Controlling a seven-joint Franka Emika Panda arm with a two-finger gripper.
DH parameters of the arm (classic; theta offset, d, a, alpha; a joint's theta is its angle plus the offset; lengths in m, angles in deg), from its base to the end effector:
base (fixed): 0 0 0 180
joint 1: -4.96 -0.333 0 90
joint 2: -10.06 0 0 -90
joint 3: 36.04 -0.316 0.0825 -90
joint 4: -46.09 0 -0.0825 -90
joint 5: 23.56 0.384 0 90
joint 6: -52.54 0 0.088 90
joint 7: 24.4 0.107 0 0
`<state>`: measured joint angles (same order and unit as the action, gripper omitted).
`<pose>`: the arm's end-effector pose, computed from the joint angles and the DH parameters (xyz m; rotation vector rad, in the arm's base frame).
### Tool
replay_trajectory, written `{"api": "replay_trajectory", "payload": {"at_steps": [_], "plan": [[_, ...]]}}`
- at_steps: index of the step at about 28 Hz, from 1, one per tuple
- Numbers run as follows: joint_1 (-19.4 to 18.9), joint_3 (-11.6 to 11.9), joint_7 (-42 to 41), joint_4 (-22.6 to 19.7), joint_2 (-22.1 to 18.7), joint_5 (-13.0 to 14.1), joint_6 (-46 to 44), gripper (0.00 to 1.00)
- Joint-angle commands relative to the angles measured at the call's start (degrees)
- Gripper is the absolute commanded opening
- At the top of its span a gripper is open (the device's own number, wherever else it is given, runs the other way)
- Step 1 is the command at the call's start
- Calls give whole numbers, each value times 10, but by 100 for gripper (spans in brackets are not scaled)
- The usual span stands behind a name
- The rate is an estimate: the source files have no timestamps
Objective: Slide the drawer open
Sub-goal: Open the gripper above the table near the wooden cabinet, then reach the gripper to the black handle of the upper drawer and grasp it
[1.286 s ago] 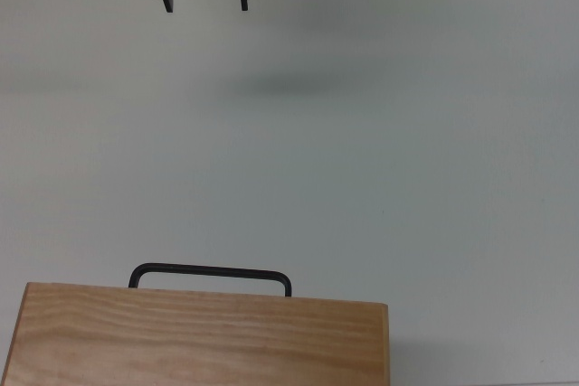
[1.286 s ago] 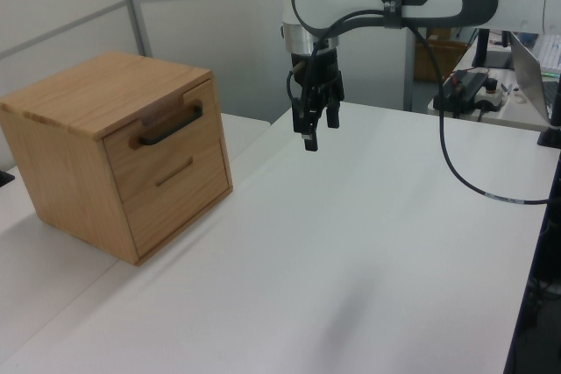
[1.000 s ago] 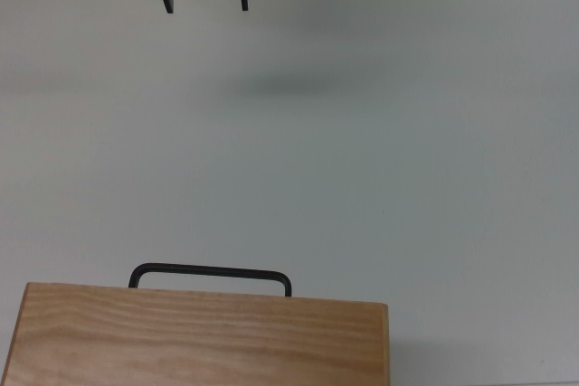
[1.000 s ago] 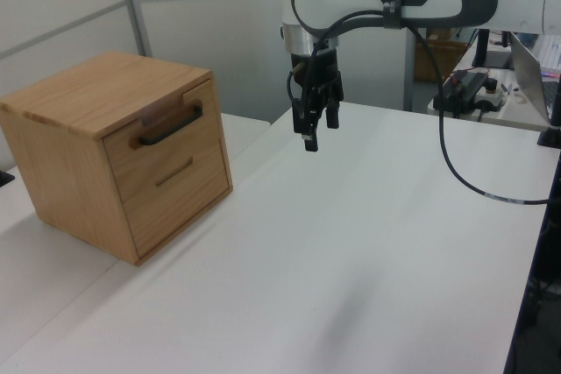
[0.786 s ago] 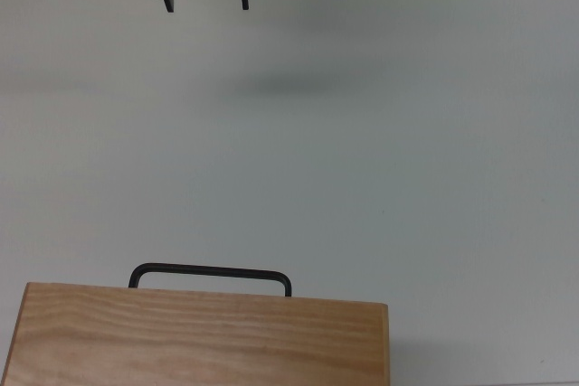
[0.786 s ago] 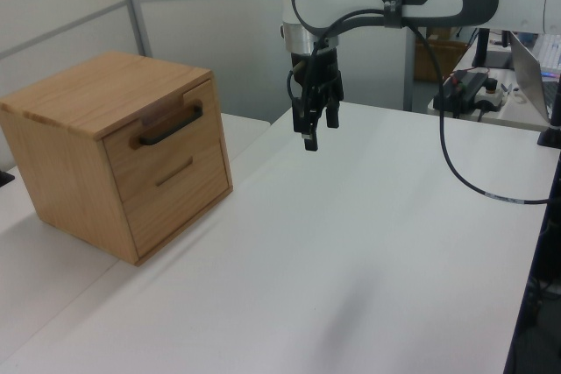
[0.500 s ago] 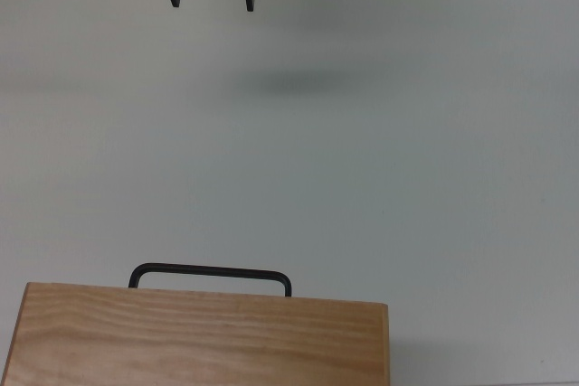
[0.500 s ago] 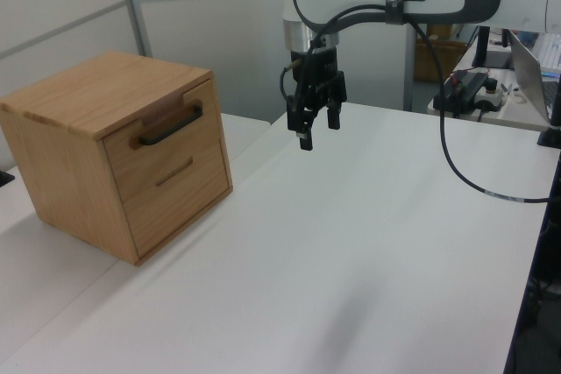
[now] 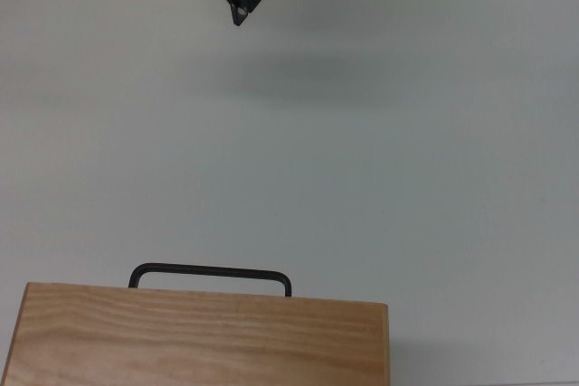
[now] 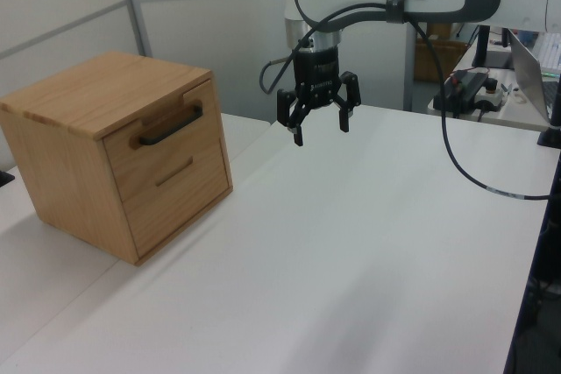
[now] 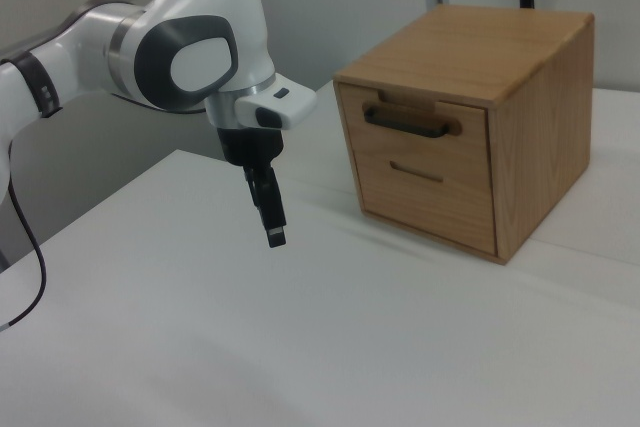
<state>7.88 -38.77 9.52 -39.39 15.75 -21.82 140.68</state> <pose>0.5812 0.0000 0.6025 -2.9846 0.9155 0.0947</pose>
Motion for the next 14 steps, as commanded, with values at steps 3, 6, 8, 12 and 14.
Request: {"api": "replay_trajectory", "payload": {"at_steps": [3, 6, 8, 12, 14], "plan": [[-4, -2, 184, 8, -2, 13, -17, 100], [-5, -3, 257, 6, -2, 14, -10, 100], [-8, -3, 322, 5, 3, 16, 1, 100], [-23, -6, 411, -10, 5, 17, 70, 100], [-24, -8, 445, -21, 5, 17, 104, 100]]}}
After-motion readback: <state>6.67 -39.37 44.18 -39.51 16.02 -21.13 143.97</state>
